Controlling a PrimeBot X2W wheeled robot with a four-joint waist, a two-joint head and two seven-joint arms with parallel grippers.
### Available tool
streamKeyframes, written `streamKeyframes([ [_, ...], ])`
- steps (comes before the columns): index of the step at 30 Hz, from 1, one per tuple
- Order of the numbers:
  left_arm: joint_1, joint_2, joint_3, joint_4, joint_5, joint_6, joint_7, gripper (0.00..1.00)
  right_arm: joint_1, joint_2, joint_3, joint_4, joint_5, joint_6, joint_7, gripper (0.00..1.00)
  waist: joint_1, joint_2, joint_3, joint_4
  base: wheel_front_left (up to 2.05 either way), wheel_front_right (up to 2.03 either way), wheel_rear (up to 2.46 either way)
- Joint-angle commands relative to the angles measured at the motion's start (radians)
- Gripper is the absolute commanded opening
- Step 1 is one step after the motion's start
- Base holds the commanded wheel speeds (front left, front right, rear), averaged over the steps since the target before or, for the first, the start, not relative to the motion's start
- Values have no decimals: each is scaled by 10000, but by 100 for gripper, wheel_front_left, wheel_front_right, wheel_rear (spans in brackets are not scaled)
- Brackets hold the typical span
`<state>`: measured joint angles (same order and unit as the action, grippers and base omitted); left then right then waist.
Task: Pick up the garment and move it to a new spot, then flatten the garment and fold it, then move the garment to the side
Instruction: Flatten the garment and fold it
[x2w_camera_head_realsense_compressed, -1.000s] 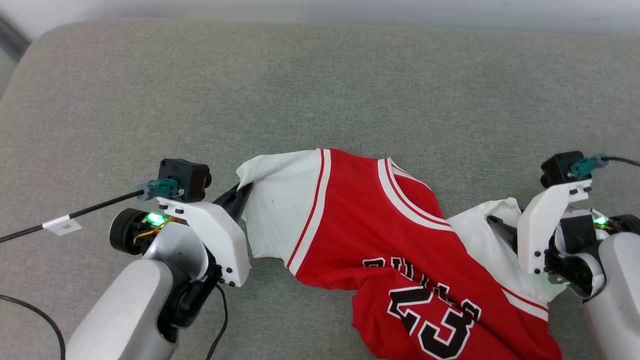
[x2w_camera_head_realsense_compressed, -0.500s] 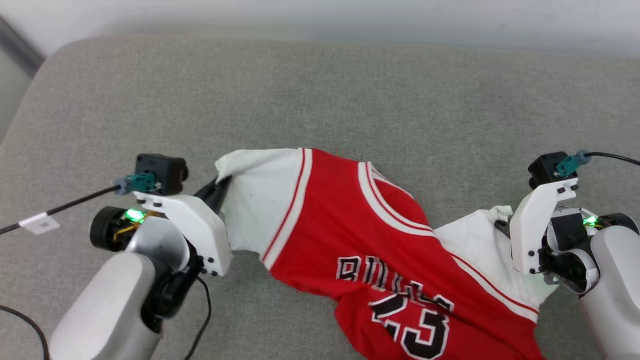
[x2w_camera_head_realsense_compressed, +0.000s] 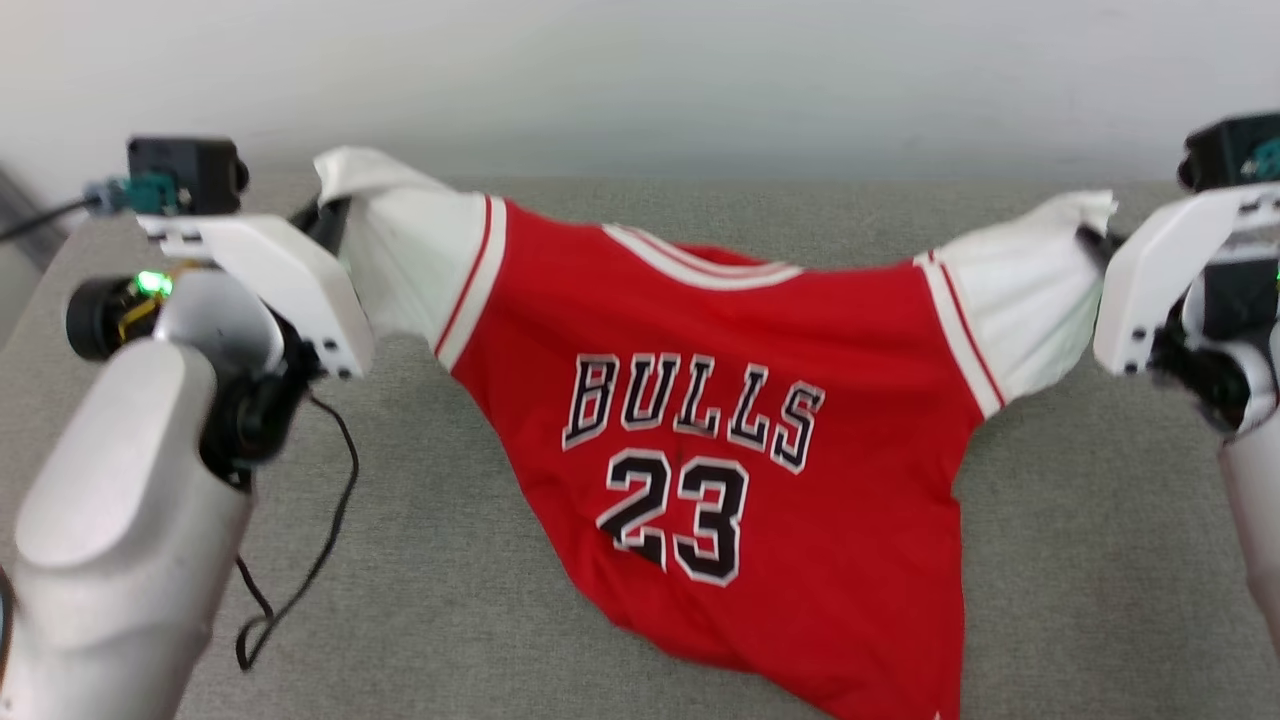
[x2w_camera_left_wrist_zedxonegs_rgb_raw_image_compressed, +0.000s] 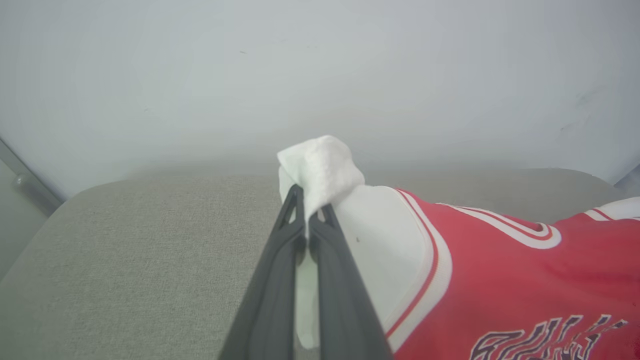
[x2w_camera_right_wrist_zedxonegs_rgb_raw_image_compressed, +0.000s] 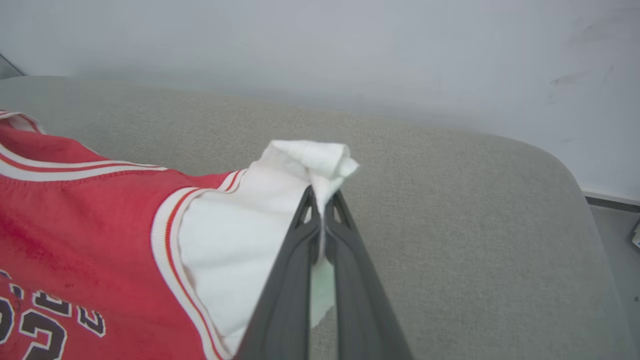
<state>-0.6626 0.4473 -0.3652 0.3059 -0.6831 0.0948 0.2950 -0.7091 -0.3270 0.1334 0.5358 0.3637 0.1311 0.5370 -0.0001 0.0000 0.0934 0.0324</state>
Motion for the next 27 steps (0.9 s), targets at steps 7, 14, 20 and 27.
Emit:
streamKeyframes([
  [7,-2907,-106,350,2149,327,-220,-774,0,-2583,270,-382,739,-719,-7,-1144,0,1,0,851,-325,0,0,0],
  [14,-5446,-7,479,3206,845,-446,-1895,0,-4992,361,-831,934,-1472,-9,-2293,0,1,0,2124,-470,0,0,0],
  [20,-8014,62,693,4013,1186,-801,-3332,0,-7674,452,-1177,1265,-2402,-7,-3677,0,1,0,3274,-613,0,0,0],
  [27,-9359,82,688,4338,1322,-985,-3831,0,-9157,561,-1073,1627,-2648,-9,-4396,0,1,0,4077,-703,0,0,0],
])
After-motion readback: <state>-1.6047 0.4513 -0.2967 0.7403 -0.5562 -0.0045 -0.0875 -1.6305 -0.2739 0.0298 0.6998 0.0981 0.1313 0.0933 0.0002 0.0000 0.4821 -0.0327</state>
